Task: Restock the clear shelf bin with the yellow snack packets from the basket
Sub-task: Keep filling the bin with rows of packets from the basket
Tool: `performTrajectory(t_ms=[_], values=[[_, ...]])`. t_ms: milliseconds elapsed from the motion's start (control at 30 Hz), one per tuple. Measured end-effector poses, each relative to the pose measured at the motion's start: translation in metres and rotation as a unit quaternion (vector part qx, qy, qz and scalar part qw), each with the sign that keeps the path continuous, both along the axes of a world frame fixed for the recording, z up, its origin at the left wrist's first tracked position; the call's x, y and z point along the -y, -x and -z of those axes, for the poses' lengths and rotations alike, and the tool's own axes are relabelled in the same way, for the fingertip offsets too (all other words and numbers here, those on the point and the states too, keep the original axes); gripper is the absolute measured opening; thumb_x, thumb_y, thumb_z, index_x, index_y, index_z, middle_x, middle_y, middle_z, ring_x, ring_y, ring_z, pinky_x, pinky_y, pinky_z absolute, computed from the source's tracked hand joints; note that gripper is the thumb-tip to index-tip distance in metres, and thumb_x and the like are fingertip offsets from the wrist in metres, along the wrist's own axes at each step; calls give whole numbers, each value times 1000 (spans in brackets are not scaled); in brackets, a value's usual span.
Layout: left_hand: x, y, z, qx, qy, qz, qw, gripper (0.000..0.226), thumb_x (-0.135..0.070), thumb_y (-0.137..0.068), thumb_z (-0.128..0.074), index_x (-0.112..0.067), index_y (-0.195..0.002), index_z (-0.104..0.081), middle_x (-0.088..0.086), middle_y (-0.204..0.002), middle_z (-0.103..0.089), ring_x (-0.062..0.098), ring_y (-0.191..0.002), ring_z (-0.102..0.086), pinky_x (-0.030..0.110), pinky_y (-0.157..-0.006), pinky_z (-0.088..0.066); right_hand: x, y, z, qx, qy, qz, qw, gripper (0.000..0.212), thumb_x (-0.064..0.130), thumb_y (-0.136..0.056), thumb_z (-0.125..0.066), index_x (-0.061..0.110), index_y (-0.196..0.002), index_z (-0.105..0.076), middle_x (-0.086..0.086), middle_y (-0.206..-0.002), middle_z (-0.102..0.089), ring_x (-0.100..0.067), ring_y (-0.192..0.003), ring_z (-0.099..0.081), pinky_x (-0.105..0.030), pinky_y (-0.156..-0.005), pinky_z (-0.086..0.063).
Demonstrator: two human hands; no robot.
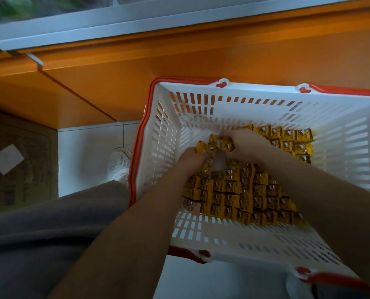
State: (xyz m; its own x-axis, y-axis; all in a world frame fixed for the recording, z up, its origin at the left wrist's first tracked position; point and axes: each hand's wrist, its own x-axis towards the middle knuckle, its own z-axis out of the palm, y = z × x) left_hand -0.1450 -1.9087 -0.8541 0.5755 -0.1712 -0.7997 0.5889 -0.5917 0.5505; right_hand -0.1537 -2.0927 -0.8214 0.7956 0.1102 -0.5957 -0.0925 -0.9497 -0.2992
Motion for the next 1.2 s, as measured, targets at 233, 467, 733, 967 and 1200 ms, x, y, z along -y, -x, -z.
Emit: performTrajectory(t_ms=[233,467,733,967,1200], values=[[6,-2,-20,2,-4,-24,1000,36,-50,-93,-66,-20,-108,-53,-6,-96,-58,15,-85,-58,32,-70,-48,9,14,-9,70,-110,97,987,59,30,-84,-77,33,-139,-56,1,-137,-60,-15,-109,-60,-20,-82,-46],[26,4,-67,-19,58,-132,989,46,-43,-88,-74,-14,-122,-61,12,-117,-68,32,-101,-70,49,-85,-62,11,13,-53,113,-264,240,928,49,20,-83,-78,33,-130,-65,9,-139,-59,4,-92,-55,-19,-83,-41],[27,28,-176,3,156,-272,950,28,-29,-84,-82,-22,-103,-62,2,-106,-70,21,-94,-68,39,-71,-62,-9,46,-145,167,-384,410,810,40,16,-78,-72,41,-109,-69,5,-121,-68,-15,-92,-69,-34,-82,-56],[20,38,-310,134,250,-248,926,18,-15,-81,-83,-14,-92,-70,7,-79,-77,19,-62,-74,28,-52,-57,-17,73,-282,197,-512,446,707,48,-2,-78,-75,27,-112,-60,-8,-98,-65,-27,-77,-71,-50,-67,-60],[3,42,-411,231,316,-179,903,23,-9,-78,-84,-11,-99,-73,11,-88,-80,29,-75,-78,37,-59,-61,-22,104,-366,280,-614,365,642,46,-7,-74,-76,25,-102,-59,-5,-88,-73,-23,-70,-66,-32,-63,-54]])
